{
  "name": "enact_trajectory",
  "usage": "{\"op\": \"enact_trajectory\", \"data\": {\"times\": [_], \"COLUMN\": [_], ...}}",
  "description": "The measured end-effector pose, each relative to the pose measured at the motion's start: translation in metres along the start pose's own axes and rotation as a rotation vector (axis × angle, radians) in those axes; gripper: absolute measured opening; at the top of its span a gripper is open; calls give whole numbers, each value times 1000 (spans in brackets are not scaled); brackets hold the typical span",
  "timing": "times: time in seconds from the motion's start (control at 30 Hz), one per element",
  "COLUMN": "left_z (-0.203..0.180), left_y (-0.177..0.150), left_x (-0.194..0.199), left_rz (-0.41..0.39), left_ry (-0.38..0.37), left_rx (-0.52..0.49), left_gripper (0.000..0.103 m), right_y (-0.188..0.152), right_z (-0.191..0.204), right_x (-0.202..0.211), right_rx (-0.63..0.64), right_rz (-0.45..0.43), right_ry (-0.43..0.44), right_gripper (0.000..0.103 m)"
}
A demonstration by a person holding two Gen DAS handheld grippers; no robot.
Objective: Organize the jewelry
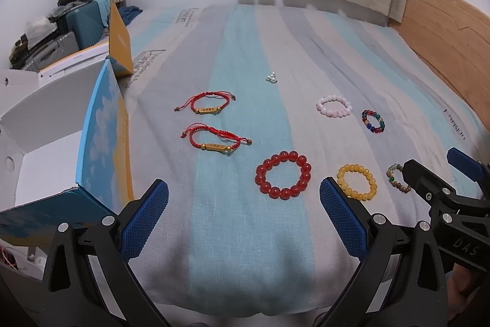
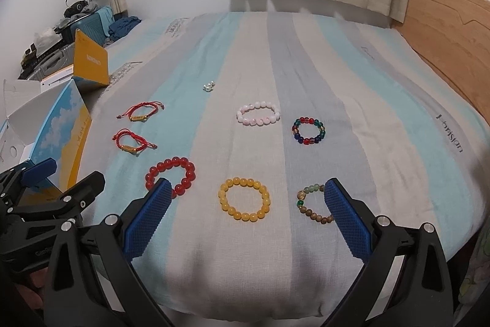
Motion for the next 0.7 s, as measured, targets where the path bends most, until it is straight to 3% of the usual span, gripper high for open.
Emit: {"op": "enact_trajectory", "data": {"times": [0.7], "left_z": [-2], "left_y": [1], "left_x": [-3], "left_rz": [5], "left_ry": [0], "left_rx": [-4], "left_gripper": [97], "right_y": [-1], "right_z": [1], "right_x": [-4], "right_rx": [20], "right_rz": [-4], "right_ry": [1], "right_gripper": [96]}}
Point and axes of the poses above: each gripper's, at about its wrist camera, not at the fingertips, and x roughly against the way its jaws point, z to its left, y to its top, the point moved 4 cm from there along -x, roughly the way its jaws point
